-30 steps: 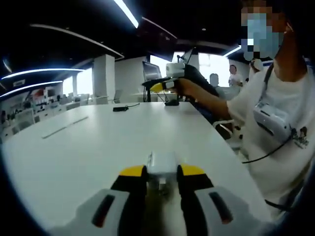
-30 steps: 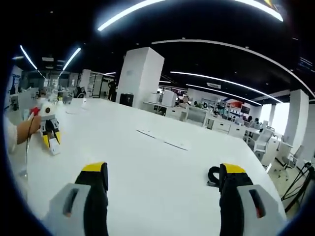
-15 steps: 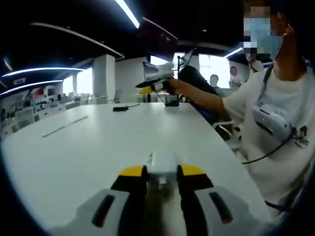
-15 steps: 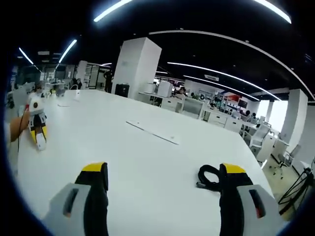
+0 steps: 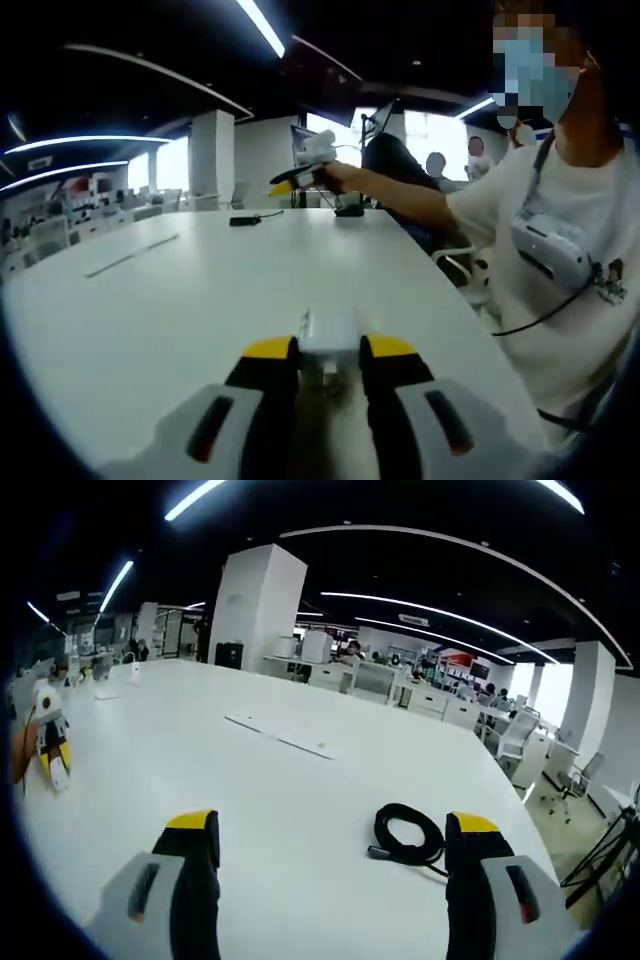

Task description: Plug the desk Type‑C cable into the charger adapter.

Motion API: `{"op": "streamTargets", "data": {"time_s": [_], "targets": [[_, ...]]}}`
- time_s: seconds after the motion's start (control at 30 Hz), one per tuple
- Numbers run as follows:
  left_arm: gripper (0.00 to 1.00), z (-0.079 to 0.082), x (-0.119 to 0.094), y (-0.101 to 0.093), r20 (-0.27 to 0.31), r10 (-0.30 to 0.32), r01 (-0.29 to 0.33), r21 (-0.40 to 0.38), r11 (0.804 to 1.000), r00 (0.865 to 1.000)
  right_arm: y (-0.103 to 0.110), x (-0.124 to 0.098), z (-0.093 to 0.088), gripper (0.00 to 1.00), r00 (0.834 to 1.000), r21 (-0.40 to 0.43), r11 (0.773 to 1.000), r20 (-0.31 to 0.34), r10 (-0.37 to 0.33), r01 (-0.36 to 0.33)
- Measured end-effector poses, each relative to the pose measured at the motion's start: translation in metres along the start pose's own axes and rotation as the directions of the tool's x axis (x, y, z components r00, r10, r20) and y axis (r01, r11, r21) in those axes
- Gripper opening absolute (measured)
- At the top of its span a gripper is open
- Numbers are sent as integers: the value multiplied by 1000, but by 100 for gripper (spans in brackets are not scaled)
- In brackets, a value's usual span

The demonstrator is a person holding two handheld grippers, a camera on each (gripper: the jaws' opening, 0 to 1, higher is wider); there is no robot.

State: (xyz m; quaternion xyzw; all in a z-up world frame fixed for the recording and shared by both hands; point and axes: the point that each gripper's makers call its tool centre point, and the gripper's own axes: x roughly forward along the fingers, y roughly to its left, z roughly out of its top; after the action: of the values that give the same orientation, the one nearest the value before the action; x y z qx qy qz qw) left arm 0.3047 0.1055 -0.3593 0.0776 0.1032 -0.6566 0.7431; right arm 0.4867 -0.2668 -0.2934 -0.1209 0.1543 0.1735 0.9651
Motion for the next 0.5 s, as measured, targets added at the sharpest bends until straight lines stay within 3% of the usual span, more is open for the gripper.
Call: {"op": "streamTargets", "data": {"time_s": [0.5], "targets": [[25, 0, 2, -2, 1, 0, 0, -2, 1000, 1000, -16, 16, -2, 95, 1000, 37, 999, -30, -8, 9]]}}
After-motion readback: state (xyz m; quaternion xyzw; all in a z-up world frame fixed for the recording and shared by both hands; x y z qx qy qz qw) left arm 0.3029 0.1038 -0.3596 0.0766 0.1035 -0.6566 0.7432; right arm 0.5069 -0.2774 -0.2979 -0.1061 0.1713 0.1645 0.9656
